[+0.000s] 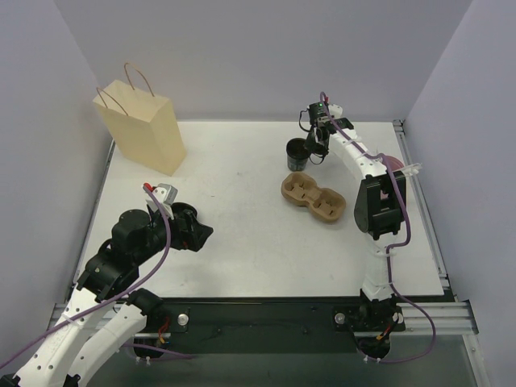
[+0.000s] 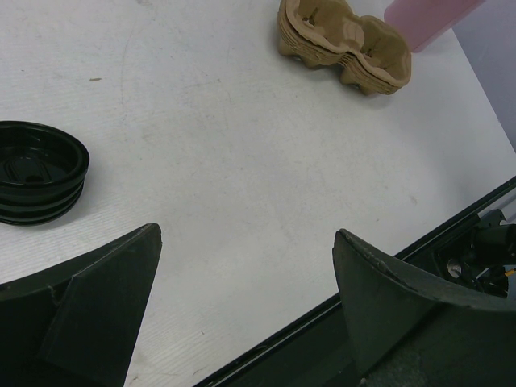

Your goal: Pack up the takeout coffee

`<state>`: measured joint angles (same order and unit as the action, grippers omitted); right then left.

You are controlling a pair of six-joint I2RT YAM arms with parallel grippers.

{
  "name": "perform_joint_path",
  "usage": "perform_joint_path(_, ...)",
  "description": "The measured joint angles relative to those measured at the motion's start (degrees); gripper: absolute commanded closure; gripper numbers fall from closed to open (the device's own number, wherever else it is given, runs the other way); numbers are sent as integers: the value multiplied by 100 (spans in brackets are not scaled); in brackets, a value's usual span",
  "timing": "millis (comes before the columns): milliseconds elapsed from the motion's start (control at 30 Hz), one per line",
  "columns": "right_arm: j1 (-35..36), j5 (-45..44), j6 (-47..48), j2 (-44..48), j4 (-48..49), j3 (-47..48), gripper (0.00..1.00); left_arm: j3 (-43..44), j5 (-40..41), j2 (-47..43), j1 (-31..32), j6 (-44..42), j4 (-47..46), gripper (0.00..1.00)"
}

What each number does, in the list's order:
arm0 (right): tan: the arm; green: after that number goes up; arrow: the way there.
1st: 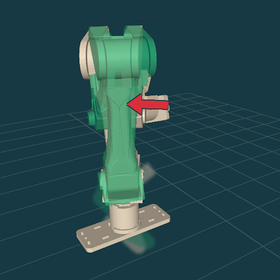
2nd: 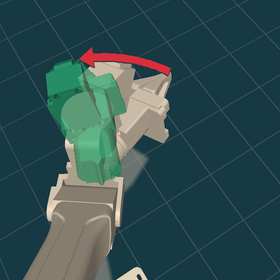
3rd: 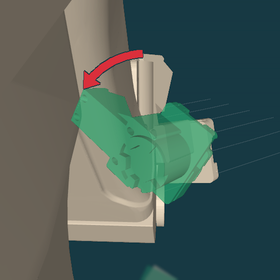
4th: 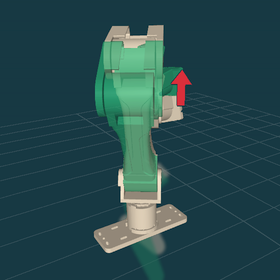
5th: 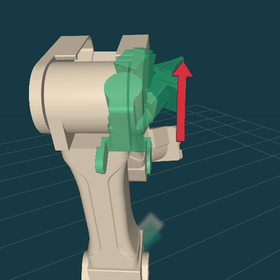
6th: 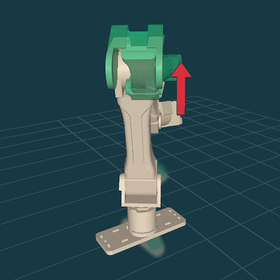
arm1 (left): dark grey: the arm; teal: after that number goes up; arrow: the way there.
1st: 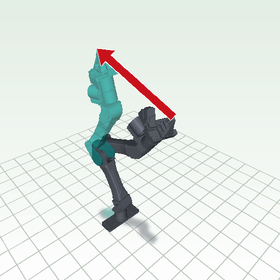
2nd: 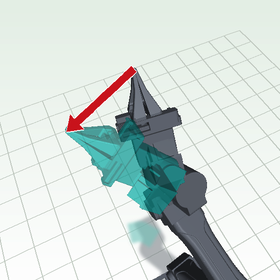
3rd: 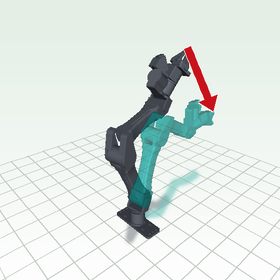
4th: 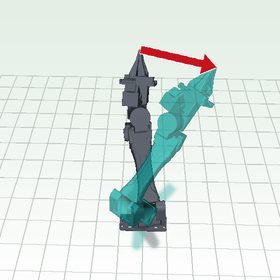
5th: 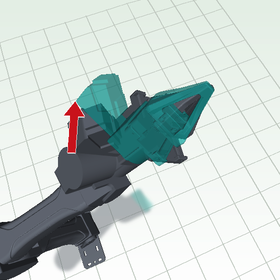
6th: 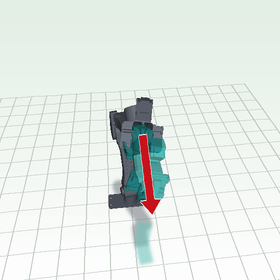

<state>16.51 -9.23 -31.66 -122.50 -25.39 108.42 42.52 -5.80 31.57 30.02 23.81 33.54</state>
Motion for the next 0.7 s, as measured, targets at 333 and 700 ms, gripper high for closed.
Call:
perform_joint_path(333,-4,157,-26,2,103,0,100,-31,-2,0,0,0,-20,3)
perform_joint_path(700,-4,525,-155,210,660,-313,100,-31,-2,0,0,0,-22,3)
